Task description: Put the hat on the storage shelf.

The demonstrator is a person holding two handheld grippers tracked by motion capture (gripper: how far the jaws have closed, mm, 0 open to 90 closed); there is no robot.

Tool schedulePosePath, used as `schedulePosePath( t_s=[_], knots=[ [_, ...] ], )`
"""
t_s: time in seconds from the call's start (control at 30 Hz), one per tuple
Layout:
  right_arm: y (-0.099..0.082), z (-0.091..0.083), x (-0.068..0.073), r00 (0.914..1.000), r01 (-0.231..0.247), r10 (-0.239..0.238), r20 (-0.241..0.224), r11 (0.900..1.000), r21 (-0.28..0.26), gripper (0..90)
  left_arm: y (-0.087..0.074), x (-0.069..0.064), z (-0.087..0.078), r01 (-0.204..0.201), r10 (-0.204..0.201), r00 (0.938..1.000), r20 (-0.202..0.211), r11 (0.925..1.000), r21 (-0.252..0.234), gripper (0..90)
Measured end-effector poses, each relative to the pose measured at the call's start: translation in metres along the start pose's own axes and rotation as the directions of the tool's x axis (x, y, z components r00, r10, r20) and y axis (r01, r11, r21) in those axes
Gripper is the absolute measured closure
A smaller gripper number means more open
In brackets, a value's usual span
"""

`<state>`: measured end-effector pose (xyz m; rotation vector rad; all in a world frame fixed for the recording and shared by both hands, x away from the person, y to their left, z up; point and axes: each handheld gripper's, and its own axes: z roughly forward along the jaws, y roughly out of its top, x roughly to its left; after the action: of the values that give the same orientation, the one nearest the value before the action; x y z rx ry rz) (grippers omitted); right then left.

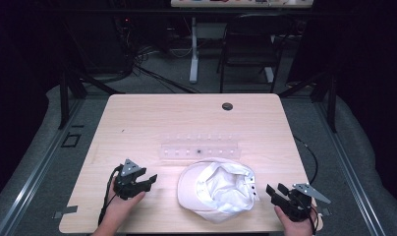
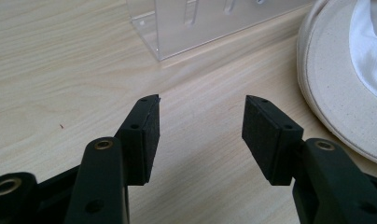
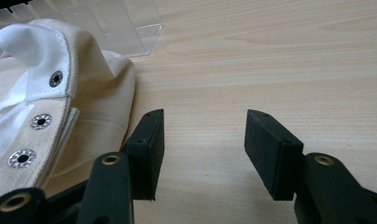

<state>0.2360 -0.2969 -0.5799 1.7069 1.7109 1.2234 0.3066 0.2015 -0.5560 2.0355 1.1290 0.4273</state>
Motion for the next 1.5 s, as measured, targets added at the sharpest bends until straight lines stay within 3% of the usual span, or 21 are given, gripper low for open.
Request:
schedulePosePath(
  t_s=[0.37, 0.63, 0.67, 0.7, 0.77, 0.83, 0.93, 1.03, 1.1, 1.23, 1.3, 1.4, 1.47, 1.5],
  knots=[
    [0.001, 0.0, 0.006, 0.9997, 0.022, -0.022, 0.001, 0.9995, 0.023, 47.8, -0.001, 0.001, 0.001, 0.029, -0.029, 0.9996, 0.0, 0.9996, 0.001, 45.6],
    [0.013, -0.003, 0.015, 0.9988, 0.05, -0.049, -0.006, 0.9924, 0.112, 46.8, -0.002, 0.002, -0.003, 0.041, -0.041, 0.9992, -0.002, 0.9991, -0.01, 44.6],
    [0.019, -0.003, 0.016, 0.9991, 0.042, -0.04, -0.018, 0.9871, 0.155, 46.7, -0.003, 0.002, -0.002, 0.036, -0.036, 0.9993, 0.001, 0.9993, 0.001, 44.6],
    [0.019, -0.003, 0.016, 0.9991, 0.042, -0.04, -0.018, 0.9871, 0.155, 46.7, -0.003, 0.002, -0.002, 0.036, -0.036, 0.9993, 0.001, 0.9993, 0.001, 44.6],
    [0.029, -0.002, 0.018, 0.9988, 0.044, -0.039, -0.029, 0.9731, 0.226, 46.4, -0.002, 0.002, -0.001, 0.033, -0.033, 0.9994, 0.007, 0.9994, 0.007, 44.7],
    [0.033, -0.001, 0.019, 0.9981, 0.055, -0.047, -0.039, 0.9676, 0.246, 46.2, -0.002, 0.0, 0.0, 0.029, -0.029, 0.9995, 0.011, 0.9996, 0.009, 44.7],
    [0.048, -0.001, 0.025, 0.9969, 0.076, -0.064, -0.045, 0.9423, 0.326, 45.8, -0.002, -0.002, 0.001, 0.017, -0.017, 0.9998, 0.012, 0.9998, 0.008, 44.6],
    [0.055, -0.001, 0.027, 0.9967, 0.076, -0.062, -0.053, 0.9363, 0.343, 45.9, -0.002, -0.002, 0.001, 0.014, -0.015, 0.9998, 0.013, 0.9999, 0.009, 44.5],
    [0.065, -0.001, 0.029, 0.9961, 0.075, -0.052, -0.071, 0.9253, 0.372, 45.6, -0.001, -0.002, 0.0, 0.005, -0.005, 0.9999, 0.013, 0.9999, 0.013, 44.4],
    [0.075, -0.003, 0.033, 0.9953, 0.081, -0.055, -0.079, 0.9226, 0.377, 44.8, -0.002, -0.003, 0.0, 0.005, -0.005, 1.0, 0.008, 1.0, 0.008, 44.3],
    [0.084, -0.004, 0.037, 0.9934, 0.09, -0.054, -0.101, 0.9146, 0.394, 44.4, -0.002, -0.003, 0.0, 0.005, -0.006, 0.9999, 0.009, 0.9999, 0.009, 44.4],
    [0.089, -0.003, 0.04, 0.9912, 0.083, -0.034, -0.128, 0.9114, 0.403, 43.7, -0.002, -0.003, 0.0, 0.008, -0.008, 0.9999, 0.01, 0.9999, 0.011, 44.3],
    [0.094, 0.0, 0.042, 0.9859, 0.079, -0.006, -0.167, 0.8984, 0.432, 42.8, -0.002, -0.004, 0.001, 0.005, -0.005, 1.0, 0.008, 0.9999, 0.012, 44.4],
    [0.094, 0.0, 0.042, 0.9859, 0.079, -0.006, -0.167, 0.8984, 0.432, 42.8, -0.002, -0.004, 0.001, 0.005, -0.005, 1.0, 0.008, 0.9999, 0.012, 44.4]
  ],
)
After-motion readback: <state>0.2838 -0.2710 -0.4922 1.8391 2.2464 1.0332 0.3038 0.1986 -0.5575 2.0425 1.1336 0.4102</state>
